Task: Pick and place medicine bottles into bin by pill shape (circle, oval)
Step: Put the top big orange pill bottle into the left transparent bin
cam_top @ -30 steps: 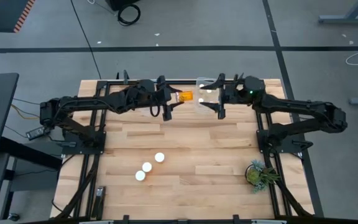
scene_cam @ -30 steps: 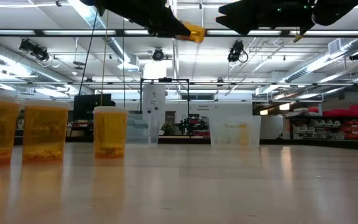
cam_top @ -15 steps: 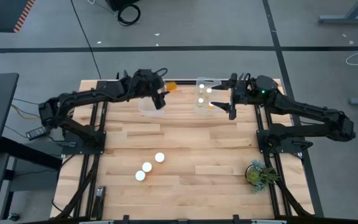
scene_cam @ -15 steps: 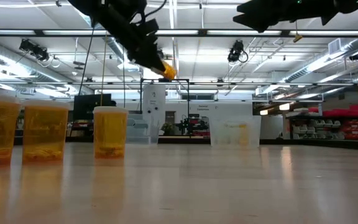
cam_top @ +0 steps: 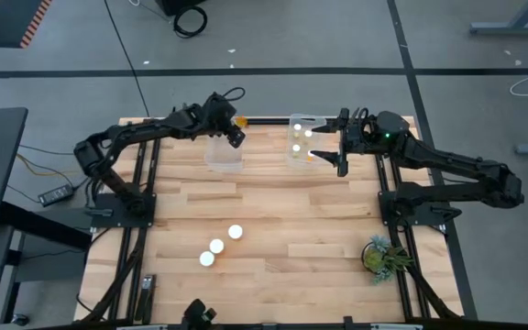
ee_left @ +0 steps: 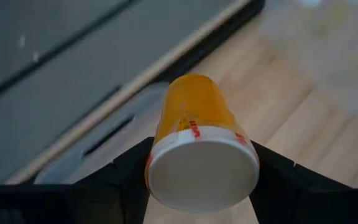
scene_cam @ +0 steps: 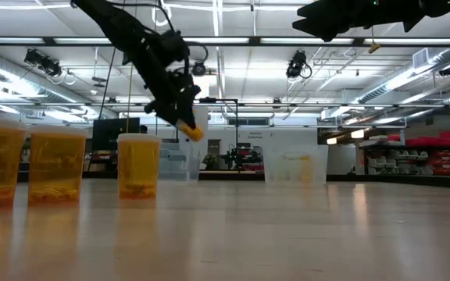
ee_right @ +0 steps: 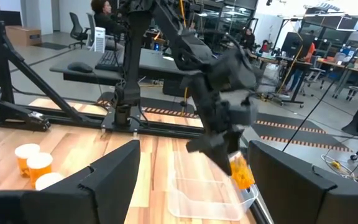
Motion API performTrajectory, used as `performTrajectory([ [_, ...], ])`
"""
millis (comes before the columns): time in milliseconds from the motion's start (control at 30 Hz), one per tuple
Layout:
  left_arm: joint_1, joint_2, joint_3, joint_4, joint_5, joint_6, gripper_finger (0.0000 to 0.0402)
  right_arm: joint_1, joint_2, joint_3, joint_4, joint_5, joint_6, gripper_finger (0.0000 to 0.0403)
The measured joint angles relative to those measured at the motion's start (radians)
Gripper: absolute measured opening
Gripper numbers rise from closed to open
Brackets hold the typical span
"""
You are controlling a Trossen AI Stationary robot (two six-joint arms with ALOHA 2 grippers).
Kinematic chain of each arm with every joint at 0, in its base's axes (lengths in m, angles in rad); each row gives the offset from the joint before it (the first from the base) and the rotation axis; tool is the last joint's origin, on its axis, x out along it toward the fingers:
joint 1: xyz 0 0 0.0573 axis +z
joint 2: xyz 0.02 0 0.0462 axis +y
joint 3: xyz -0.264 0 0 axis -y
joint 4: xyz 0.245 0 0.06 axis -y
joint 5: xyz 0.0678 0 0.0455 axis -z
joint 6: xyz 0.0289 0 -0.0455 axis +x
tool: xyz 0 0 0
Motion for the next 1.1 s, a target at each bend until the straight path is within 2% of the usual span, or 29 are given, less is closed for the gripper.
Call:
performTrajectory([
  [300,0.02,0.111,0.133,-0.271,-0.029,-0.058,0.0227,0.0,0.0,0.0,0.0,0.0,0.0,0.0305],
  [767,0.011,0.3,0.363,-0.689,-0.02,-0.131,0.0228,0.0,0.0,0.0,0.0,0.0,0.0,0.0305],
  [867,0.0,0.337,0.382,-0.744,-0.016,-0.13,0.0228,0.002,0.0,0.0,0.0,-0.001,0.0,0.0305],
  [1100,-0.008,0.379,0.385,-0.758,0.075,-0.116,0.0228,0.002,0.0,0.0,0.0,-0.001,0.0,0.0305],
])
